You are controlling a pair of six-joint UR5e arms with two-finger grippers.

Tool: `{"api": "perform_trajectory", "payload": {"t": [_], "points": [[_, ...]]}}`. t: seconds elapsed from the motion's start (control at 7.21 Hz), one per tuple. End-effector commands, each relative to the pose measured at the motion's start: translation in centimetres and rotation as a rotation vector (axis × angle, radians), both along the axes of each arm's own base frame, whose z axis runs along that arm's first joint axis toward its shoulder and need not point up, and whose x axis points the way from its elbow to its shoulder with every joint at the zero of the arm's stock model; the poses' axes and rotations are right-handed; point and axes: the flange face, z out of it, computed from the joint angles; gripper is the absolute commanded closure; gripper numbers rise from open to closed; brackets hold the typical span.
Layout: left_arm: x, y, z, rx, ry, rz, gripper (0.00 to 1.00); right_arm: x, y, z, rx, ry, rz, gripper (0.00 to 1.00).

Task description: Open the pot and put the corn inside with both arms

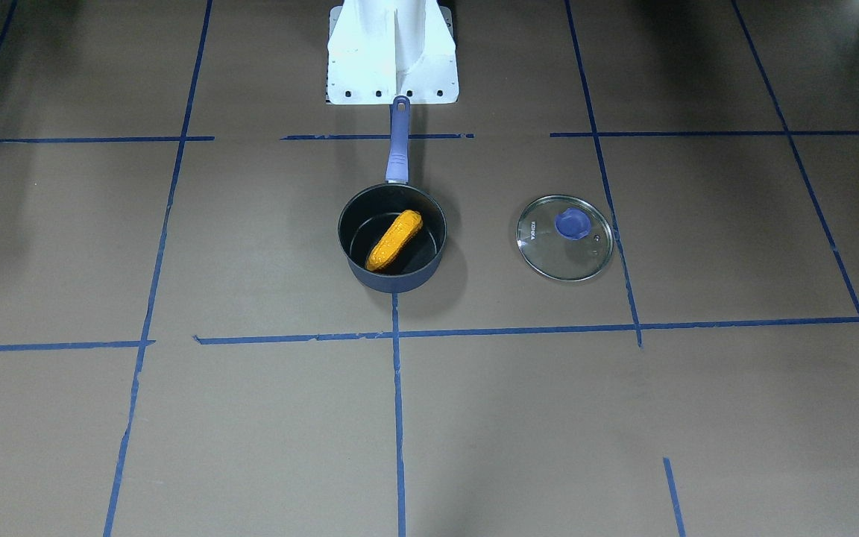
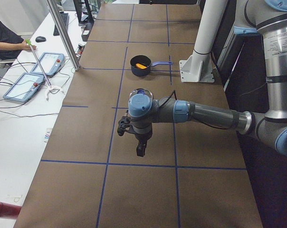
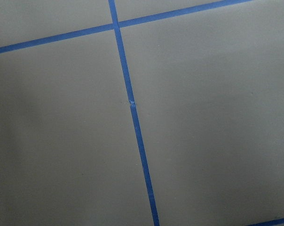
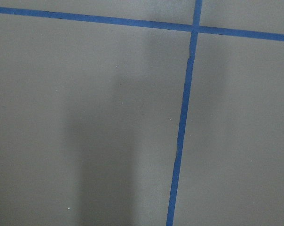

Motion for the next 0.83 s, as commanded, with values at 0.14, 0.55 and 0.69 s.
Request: {"api": "perform_trajectory", "payload": {"t": [0.14, 0.55, 0.69], "points": [[-0.03, -0.30, -0.75, 0.017, -0.005, 0.002, 0.00, -0.01, -0.16, 0.04, -0.001, 0.001, 0.000, 0.00], [-0.06, -0.02, -0.67, 0.014, -0.008, 0.003, 0.00, -0.03, -0.30, -0.09, 0.002, -0.001, 0.000, 0.00], [-0.07, 0.04, -0.24, 0.005, -0.010, 0.003, 0.00, -0.03, -0.30, -0.09, 0.002, -0.001, 0.000, 0.00]]}}
